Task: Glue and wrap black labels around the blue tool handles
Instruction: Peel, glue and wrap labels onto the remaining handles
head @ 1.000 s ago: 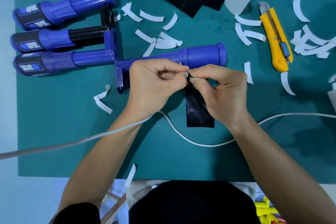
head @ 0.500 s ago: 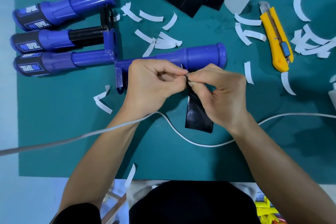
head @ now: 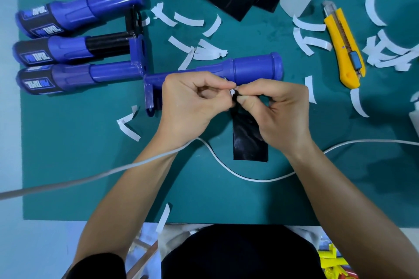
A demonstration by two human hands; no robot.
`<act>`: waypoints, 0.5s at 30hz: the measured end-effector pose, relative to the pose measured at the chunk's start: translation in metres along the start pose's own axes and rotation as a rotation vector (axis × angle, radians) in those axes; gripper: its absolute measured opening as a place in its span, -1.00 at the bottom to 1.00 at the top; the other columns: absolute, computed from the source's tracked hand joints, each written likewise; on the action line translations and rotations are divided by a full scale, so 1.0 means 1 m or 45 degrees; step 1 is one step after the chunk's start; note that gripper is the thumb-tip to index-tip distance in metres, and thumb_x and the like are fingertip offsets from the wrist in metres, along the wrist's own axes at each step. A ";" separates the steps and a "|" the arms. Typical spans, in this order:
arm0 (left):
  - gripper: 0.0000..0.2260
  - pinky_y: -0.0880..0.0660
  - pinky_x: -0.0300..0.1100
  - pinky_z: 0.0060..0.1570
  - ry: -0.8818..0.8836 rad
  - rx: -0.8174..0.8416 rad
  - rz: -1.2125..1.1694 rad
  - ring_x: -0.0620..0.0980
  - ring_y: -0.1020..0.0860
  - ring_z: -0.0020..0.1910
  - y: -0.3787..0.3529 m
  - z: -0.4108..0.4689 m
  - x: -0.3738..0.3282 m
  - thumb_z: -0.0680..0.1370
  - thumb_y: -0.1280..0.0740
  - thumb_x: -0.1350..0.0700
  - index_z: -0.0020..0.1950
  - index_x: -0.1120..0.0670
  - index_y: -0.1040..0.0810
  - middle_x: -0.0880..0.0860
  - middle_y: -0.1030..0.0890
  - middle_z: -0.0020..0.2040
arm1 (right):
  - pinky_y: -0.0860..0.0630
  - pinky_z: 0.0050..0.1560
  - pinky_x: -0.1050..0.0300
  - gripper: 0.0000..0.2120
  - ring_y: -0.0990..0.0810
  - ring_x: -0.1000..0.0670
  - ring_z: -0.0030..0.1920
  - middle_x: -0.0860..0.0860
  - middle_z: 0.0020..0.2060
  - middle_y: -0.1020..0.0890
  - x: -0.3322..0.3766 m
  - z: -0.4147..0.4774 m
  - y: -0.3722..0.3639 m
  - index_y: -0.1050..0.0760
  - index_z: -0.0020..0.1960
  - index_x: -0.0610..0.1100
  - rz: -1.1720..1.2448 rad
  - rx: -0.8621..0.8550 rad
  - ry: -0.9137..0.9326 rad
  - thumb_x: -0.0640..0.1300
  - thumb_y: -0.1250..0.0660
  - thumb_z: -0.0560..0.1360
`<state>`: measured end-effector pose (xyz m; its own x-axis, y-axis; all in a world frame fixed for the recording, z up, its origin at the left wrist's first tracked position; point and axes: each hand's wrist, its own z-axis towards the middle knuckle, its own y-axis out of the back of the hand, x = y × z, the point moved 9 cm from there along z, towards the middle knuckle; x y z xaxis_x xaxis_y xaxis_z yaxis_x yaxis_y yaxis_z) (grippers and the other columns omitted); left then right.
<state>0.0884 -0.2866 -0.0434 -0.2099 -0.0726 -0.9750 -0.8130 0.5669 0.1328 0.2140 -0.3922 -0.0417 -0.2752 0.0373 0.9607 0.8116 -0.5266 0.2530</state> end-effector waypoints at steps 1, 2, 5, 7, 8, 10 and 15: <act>-0.82 -0.62 0.32 -0.17 -0.006 0.012 0.004 0.42 -0.60 -0.35 0.000 0.000 0.000 0.35 -0.46 0.14 -0.20 -0.14 -0.77 0.15 -0.67 -0.36 | -0.56 -0.03 0.30 -0.74 -0.69 0.21 -0.13 0.20 -0.13 -0.71 0.000 0.000 0.001 -0.66 -0.04 -0.04 -0.010 -0.002 -0.003 -0.41 -0.44 0.52; -0.80 -0.64 0.27 -0.18 -0.018 0.026 0.016 0.33 -0.61 -0.38 0.000 0.000 0.000 0.36 -0.47 0.16 -0.19 -0.15 -0.77 0.14 -0.67 -0.36 | -0.55 -0.03 0.31 -0.74 -0.69 0.21 -0.13 0.20 -0.13 -0.70 0.000 0.000 0.001 -0.66 -0.03 -0.04 -0.025 -0.005 -0.005 -0.40 -0.44 0.52; -0.76 -0.61 -0.20 -0.22 -0.048 0.076 0.064 -0.10 -0.63 -0.34 0.000 0.001 -0.001 0.39 -0.54 0.21 -0.16 -0.17 -0.75 -0.04 -0.71 -0.32 | -0.55 -0.03 0.31 -0.80 -0.70 0.16 -0.13 0.16 -0.14 -0.71 0.000 -0.001 0.000 -0.70 -0.02 -0.10 -0.080 -0.001 -0.003 -0.38 -0.44 0.53; -0.75 -0.57 -0.29 -0.19 -0.040 0.075 0.107 -0.15 -0.62 -0.35 0.001 0.001 0.000 0.39 -0.54 0.23 -0.16 -0.16 -0.75 -0.04 -0.71 -0.32 | -0.55 -0.02 0.30 -0.86 -0.70 0.09 -0.13 0.10 -0.14 -0.71 0.000 -0.001 0.000 -0.73 -0.02 -0.18 -0.122 -0.009 0.003 -0.38 -0.45 0.53; -0.74 -0.56 -0.29 -0.19 -0.038 0.067 0.124 -0.16 -0.60 -0.37 0.001 0.001 0.001 0.39 -0.52 0.24 -0.16 -0.15 -0.75 -0.04 -0.70 -0.35 | -0.55 -0.02 0.30 -0.87 -0.70 0.08 -0.14 0.09 -0.14 -0.71 0.000 -0.001 0.001 -0.73 -0.03 -0.21 -0.136 -0.015 0.008 -0.37 -0.45 0.52; -0.74 -0.57 -0.24 -0.23 -0.030 0.053 0.135 -0.15 -0.56 -0.38 0.002 0.001 0.001 0.39 -0.50 0.25 -0.18 -0.15 -0.75 -0.05 -0.66 -0.39 | -0.55 -0.01 0.30 -0.88 -0.70 0.07 -0.14 0.09 -0.13 -0.70 0.001 0.000 0.001 -0.73 -0.03 -0.23 -0.147 -0.026 0.017 -0.38 -0.46 0.52; -0.75 -0.68 0.01 -0.18 0.043 -0.037 0.067 0.11 -0.69 -0.31 0.002 0.001 0.003 0.39 -0.47 0.25 -0.20 -0.12 -0.77 0.09 -0.72 -0.31 | -0.57 -0.03 0.28 -0.88 -0.71 0.06 -0.15 0.10 -0.14 -0.71 0.000 0.000 0.003 -0.73 -0.03 -0.21 -0.120 -0.058 -0.002 -0.37 -0.46 0.52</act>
<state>0.0864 -0.2845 -0.0460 -0.2709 -0.0715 -0.9599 -0.8157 0.5465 0.1895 0.2163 -0.3941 -0.0406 -0.3486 0.0898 0.9330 0.7578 -0.5588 0.3369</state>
